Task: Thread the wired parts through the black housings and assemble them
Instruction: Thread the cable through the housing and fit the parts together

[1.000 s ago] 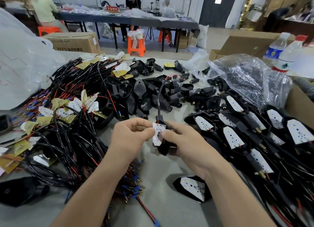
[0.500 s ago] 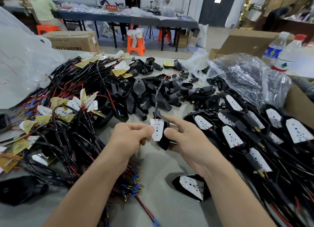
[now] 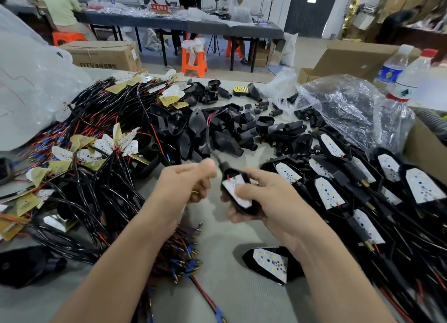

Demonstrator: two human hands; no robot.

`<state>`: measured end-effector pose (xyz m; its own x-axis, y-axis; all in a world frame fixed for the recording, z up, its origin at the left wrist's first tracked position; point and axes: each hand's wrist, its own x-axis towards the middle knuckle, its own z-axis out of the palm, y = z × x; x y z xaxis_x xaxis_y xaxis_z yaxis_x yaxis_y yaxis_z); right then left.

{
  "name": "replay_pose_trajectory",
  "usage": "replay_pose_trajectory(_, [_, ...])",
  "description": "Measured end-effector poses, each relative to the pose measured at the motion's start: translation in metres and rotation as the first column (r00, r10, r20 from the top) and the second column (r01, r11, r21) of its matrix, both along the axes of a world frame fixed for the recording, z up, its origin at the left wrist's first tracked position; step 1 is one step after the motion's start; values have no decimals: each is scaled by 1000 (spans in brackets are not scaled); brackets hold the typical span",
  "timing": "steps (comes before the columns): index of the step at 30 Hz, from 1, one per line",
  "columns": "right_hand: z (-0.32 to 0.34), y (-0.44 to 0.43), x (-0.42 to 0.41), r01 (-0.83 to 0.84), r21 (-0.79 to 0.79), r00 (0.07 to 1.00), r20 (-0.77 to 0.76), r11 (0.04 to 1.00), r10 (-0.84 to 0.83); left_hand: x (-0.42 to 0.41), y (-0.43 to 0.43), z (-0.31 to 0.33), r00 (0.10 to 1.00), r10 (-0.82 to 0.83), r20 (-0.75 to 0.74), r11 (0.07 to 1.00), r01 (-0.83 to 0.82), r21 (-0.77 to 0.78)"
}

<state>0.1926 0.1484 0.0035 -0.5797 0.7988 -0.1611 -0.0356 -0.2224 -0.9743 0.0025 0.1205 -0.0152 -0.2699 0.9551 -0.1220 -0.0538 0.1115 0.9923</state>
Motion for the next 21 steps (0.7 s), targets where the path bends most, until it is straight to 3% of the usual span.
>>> replay_pose_trajectory(2, [2, -4, 5, -133, -3, 985, 113, 991, 132, -8, 6, 0, 994, 29, 109, 998, -23, -54])
replay_pose_trajectory(5, [4, -8, 9, -330, 57, 908, 292, 942, 300, -13, 9, -2, 986, 70, 150, 997, -66, -32])
replay_pose_trajectory(8, [6, -10, 10, -467, 159, 827, 428, 870, 366, -18, 9, -1, 934, 284, 219, 957, -289, -6])
replay_pose_trajectory(10, [5, -11, 9, -472, 176, 811, 472, 864, 346, -22, 7, 1, 912, 357, 201, 930, -367, 11])
replay_pose_trajectory(12, [0, -9, 4, -342, 192, 868, 438, 920, 232, -20, 4, 5, 945, 274, 178, 960, -281, 13])
replay_pose_trajectory(15, [-4, -3, -9, 1, 250, 969, 239, 968, -63, -4, -4, 12, 986, -91, 138, 994, 100, -55])
replay_pose_trajectory(18, [-7, 6, -11, 248, 142, 966, 43, 958, -256, 16, -10, 11, 938, -342, 60, 935, 346, -81])
replay_pose_trajectory(21, [-9, 11, -7, 323, 70, 946, -42, 944, -320, 27, -14, 5, 886, -462, -42, 882, 454, -128])
